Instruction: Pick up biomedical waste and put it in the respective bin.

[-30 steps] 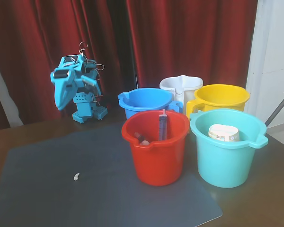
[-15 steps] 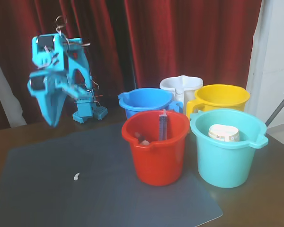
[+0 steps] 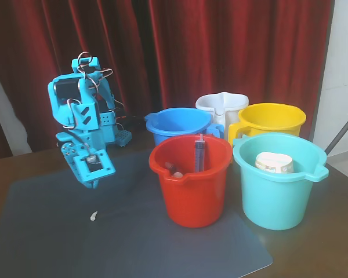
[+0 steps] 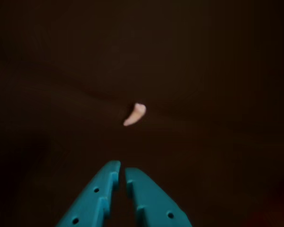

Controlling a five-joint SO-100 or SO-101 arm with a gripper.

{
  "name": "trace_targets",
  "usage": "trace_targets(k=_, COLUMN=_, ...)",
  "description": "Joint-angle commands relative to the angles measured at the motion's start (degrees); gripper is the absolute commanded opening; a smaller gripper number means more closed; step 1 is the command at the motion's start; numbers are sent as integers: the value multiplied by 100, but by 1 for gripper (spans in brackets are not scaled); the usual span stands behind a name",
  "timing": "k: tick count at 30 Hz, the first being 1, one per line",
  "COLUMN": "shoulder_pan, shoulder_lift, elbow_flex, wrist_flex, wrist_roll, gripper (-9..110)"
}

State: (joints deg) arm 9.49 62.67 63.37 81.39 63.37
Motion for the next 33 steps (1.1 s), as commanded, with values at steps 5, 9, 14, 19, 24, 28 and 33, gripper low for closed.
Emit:
trace_targets(k=5, shoulder_pan=-26, shoulder_lift=79, elbow_flex=-193, wrist_flex=26, wrist_roll=483, gripper=1)
trace_targets(k=9, shoulder_pan=-26, shoulder_lift=79, elbow_flex=-193, wrist_flex=26, wrist_roll=738, gripper=10)
trace_targets(k=14, shoulder_pan=-35, shoulder_lift=62, elbow_flex=-193, wrist_flex=-26, wrist_roll=809, gripper=17)
trace_targets(k=19, shoulder_pan=-26, shoulder_lift=44, elbow_flex=-193, wrist_flex=-53, wrist_roll=686, gripper=18)
trace_targets(k=24, shoulder_pan=-26, shoulder_lift=-229, elbow_flex=-246, wrist_flex=-299, wrist_roll=396, gripper=18)
trace_targets(k=28, shoulder_pan=-26, shoulder_lift=-782, elbow_flex=-290, wrist_flex=-677, wrist_roll=264, gripper=18)
trace_targets(k=33, shoulder_pan=-26, shoulder_lift=-1090, elbow_flex=-299, wrist_flex=-861, wrist_roll=97, gripper=18)
